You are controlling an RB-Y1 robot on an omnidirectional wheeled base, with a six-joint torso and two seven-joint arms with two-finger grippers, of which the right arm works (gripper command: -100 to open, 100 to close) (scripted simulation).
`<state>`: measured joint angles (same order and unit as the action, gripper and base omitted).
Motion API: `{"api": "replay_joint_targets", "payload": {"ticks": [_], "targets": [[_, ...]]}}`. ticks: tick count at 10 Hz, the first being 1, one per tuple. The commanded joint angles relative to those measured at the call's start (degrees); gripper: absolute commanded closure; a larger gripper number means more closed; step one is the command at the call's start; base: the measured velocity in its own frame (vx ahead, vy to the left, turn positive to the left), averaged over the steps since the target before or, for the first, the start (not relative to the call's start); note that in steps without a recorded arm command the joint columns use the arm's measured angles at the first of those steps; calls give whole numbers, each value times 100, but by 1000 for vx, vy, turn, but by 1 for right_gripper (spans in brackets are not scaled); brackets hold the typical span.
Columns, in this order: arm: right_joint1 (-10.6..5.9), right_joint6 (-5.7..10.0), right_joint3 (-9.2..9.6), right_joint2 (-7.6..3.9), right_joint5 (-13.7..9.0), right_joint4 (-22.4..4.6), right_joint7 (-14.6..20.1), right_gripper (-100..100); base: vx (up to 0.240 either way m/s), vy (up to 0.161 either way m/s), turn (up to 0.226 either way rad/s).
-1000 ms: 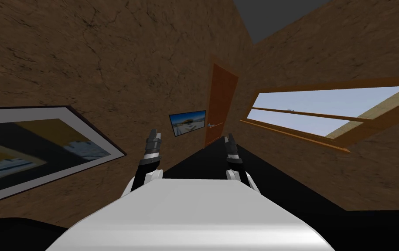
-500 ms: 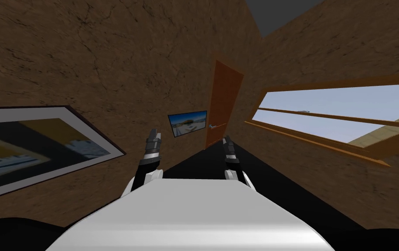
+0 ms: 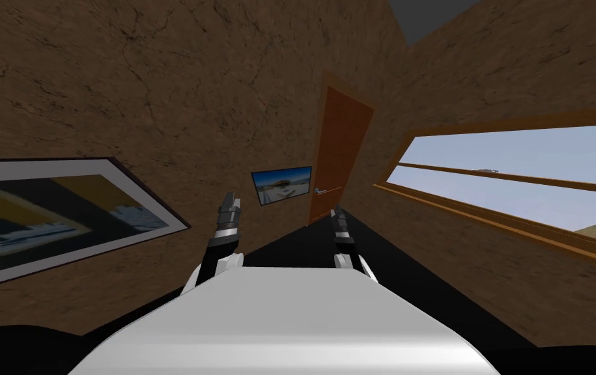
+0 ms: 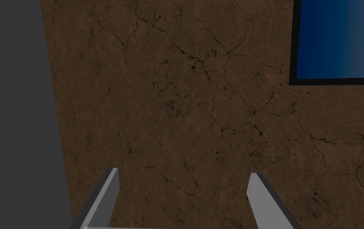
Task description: Pull the door open
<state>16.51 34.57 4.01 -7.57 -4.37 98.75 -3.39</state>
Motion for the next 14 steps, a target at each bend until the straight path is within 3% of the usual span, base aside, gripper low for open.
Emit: {"api": "replay_joint_targets", "payload": {"ticks": [1, 14], "targets": [[-94, 60, 35, -15, -55, -254, 8, -100, 75, -92, 103], [-824, 468, 251, -235, -546, -2204, 173, -100, 65, -103, 129]]}}
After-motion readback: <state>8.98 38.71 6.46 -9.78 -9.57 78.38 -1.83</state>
